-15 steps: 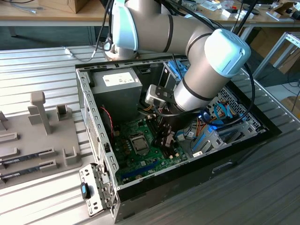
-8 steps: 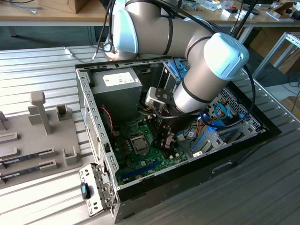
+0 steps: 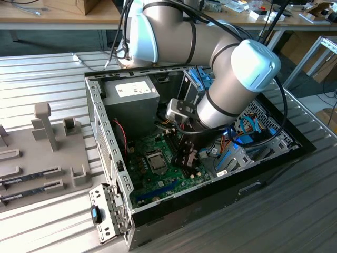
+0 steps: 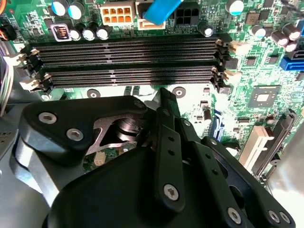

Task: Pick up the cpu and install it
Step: 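Install the first cpu locking lever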

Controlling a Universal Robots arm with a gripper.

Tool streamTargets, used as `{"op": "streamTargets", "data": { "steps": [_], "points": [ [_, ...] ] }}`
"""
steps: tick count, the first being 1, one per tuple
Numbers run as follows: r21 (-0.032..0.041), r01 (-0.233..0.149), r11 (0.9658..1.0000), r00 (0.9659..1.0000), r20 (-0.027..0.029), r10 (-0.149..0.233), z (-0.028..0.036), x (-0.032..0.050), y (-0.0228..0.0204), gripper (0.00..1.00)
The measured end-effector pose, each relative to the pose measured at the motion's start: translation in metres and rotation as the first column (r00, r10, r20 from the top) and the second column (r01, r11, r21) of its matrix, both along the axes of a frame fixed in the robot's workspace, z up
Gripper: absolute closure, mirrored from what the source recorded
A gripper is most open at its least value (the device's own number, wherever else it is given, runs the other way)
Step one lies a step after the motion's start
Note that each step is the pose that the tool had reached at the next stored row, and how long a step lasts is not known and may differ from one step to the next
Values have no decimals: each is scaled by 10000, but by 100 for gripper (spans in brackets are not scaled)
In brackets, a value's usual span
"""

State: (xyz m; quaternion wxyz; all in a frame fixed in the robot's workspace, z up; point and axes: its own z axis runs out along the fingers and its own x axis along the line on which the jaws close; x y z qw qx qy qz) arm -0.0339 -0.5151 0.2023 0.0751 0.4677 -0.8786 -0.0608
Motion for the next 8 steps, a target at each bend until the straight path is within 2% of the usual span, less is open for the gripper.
{"op": "streamTargets", "data": {
  "steps": [8],
  "points": [
    [0, 0, 10000, 10000, 0, 0, -32, 19, 0, 89]
  ]
}}
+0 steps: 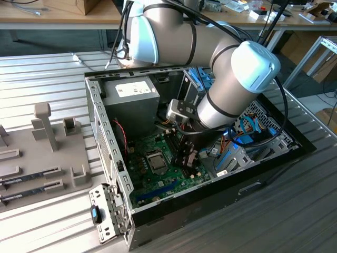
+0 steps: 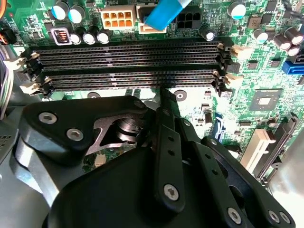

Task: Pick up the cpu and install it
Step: 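Install the first cpu locking lever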

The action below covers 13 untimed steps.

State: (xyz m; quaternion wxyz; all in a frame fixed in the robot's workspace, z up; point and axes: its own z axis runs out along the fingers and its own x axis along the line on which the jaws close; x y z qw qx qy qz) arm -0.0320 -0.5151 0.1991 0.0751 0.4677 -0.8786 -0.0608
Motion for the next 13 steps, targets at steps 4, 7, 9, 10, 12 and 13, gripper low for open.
{"op": "streamTargets", "data": {
  "steps": [4, 7, 9, 10, 12, 13],
  "points": [
    [3, -1, 10000, 10000, 19, 1, 6, -6, 1, 89],
    [1, -2, 10000, 10000, 48, 2, 32, -20, 5, 89],
    [-4, -2, 10000, 10000, 80, 2, 72, -33, 10, 89],
    [-4, -1, 10000, 10000, 87, 1, 79, -36, 12, 89],
    [-4, -1, 10000, 9999, 106, 1, 97, -46, 13, 89],
    [-3, -1, 10000, 9999, 120, 1, 104, -56, 15, 89]
  ]
}}
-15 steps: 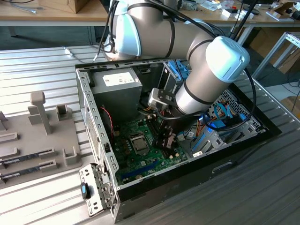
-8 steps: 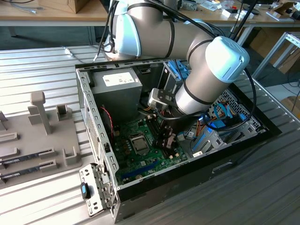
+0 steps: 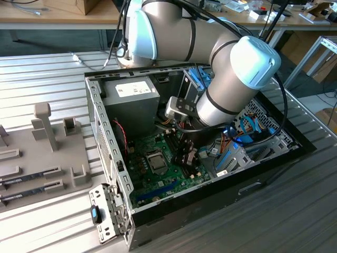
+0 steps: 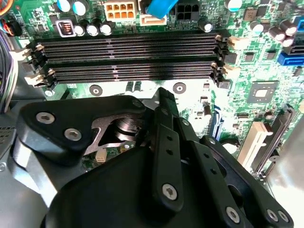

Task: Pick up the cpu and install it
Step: 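Install the first cpu locking lever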

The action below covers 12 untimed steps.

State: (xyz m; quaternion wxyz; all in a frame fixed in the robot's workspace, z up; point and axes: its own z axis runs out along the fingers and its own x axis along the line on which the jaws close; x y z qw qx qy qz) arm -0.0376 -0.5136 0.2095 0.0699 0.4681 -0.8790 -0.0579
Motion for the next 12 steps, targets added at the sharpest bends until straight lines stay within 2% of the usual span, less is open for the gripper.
{"op": "streamTargets", "data": {
  "steps": [1, 4, 10, 12],
  "points": [
    [0, -1, 10000, 10000, 22, 1, 2, -35, 3, 89],
    [-4, -2, 10000, 10000, 42, 2, 3, -109, 9, 89],
    [-2, 0, 10000, 10000, 59, 0, 3, -243, 13, 89],
    [-3, -1, 10000, 10000, 60, 1, 3, -247, 13, 89]
  ]
}}
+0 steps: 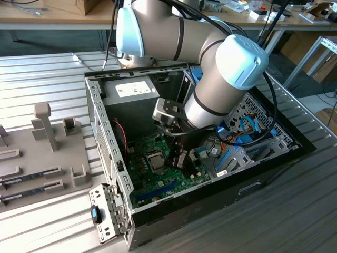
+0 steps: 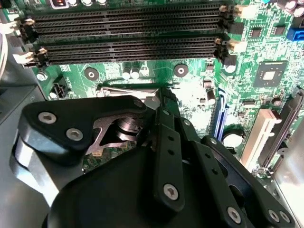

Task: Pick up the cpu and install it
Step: 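Install the first cpu locking lever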

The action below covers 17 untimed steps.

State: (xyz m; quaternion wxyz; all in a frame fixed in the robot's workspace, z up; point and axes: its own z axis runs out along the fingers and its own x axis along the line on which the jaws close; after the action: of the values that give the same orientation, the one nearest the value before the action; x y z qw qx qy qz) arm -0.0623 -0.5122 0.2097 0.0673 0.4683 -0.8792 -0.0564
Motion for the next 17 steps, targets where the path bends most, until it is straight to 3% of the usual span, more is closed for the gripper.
{"op": "streamTargets", "data": {
  "steps": [6, 17],
  "points": [
    [1, 0, 10000, 10000, 0, 0, -11, 10, -5, 89],
    [0, 1, 10000, 10000, -2, -1, -82, 114, -6, 89]
  ]
}}
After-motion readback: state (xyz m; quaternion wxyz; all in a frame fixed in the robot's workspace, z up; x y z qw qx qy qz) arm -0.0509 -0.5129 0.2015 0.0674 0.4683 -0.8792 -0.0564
